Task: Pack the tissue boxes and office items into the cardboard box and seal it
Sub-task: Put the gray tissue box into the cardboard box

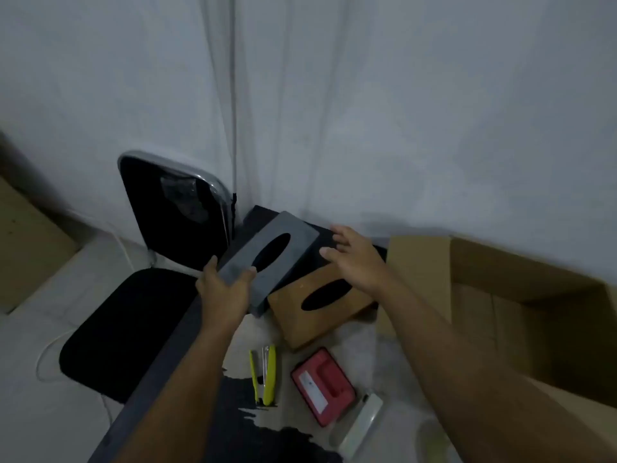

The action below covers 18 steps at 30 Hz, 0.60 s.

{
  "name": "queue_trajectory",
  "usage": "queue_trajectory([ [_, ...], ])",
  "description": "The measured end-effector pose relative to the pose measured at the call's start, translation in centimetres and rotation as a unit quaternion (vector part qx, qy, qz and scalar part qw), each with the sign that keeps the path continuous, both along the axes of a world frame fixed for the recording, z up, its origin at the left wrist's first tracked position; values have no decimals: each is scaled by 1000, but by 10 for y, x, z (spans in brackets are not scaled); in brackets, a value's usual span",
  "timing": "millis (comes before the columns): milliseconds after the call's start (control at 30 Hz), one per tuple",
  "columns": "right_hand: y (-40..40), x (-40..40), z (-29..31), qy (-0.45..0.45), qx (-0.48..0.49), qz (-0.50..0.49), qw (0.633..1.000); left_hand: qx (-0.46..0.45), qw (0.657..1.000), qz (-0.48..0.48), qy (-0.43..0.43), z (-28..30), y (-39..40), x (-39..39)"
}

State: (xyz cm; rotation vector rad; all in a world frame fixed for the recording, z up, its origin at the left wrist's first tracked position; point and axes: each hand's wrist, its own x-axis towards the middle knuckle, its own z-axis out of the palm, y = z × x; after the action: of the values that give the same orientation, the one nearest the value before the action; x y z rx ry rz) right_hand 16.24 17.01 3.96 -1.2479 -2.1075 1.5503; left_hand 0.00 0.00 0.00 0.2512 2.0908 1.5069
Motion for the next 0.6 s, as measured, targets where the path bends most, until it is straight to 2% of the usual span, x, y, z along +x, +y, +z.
queue_trajectory([
  [33,6,-12,-6,-7,3,3,1000,-18,1000,2,-13,-6,2,-6],
  [200,36,-62,-38,-108,-1,39,993,4,993,13,-117,-39,7,-22],
  [333,52,-77,-60,-150,-24,82,985,3,992,-4,-124,-50,9,-20],
  [500,48,-85,-59,-99,-21,57,993,36,992,25,-120,-49,12,-25],
  [600,43,-80,-44,-27,5,20,999,71,992,33,-95,-39,13,-28],
])
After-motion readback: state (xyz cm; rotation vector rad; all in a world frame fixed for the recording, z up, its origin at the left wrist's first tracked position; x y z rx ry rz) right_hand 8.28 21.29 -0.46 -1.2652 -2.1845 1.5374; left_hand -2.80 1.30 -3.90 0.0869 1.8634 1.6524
